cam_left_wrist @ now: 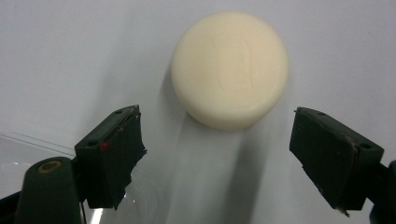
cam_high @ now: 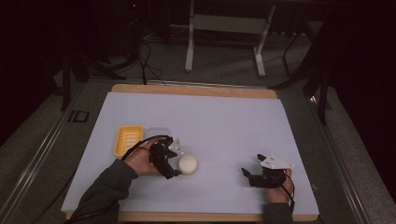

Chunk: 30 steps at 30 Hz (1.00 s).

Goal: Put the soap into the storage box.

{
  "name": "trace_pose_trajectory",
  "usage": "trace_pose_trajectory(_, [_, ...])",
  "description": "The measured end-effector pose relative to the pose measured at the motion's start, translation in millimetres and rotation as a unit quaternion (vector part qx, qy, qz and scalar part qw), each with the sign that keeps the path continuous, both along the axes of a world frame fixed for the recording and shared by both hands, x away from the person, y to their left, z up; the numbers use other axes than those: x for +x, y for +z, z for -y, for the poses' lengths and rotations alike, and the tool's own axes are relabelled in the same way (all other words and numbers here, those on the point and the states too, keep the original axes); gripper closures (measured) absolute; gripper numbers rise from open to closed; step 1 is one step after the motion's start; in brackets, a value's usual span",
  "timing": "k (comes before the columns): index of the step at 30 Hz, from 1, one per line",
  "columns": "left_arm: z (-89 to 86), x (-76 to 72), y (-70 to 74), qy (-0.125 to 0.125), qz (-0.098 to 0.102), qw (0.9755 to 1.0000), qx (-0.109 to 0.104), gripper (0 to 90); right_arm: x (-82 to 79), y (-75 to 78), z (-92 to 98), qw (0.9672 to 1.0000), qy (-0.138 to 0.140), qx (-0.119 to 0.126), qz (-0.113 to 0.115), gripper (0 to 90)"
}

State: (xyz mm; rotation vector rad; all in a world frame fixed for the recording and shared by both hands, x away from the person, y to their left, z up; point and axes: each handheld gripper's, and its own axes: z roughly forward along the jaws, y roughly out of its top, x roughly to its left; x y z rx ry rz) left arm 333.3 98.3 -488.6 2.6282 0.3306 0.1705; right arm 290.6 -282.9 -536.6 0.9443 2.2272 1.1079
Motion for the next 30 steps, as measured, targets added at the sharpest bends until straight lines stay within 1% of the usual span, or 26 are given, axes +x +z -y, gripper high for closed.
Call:
trace_pose_trajectory(15, [6.3, 1.8, -2.0, -0.005, -0.003, 0.9999, 0.012, 17.8, 0.0, 0.0, -0.2, 1.0000, 0.000, -0.001, 0.000, 15.3])
trace_pose_trajectory(24, [11.1, 4.6, -5.4, -0.010, -0.008, 0.9997, 0.022, 17.9, 0.0, -0.1, -0.7, 1.0000, 0.002, -0.003, -0.002, 15.2])
trace_pose_trajectory(30, [14.3, 4.5, -7.9, -0.013, -0.011, 0.9996, 0.024, 17.9, 0.0, 0.0, -0.4, 1.0000, 0.002, -0.003, 0.000, 15.3])
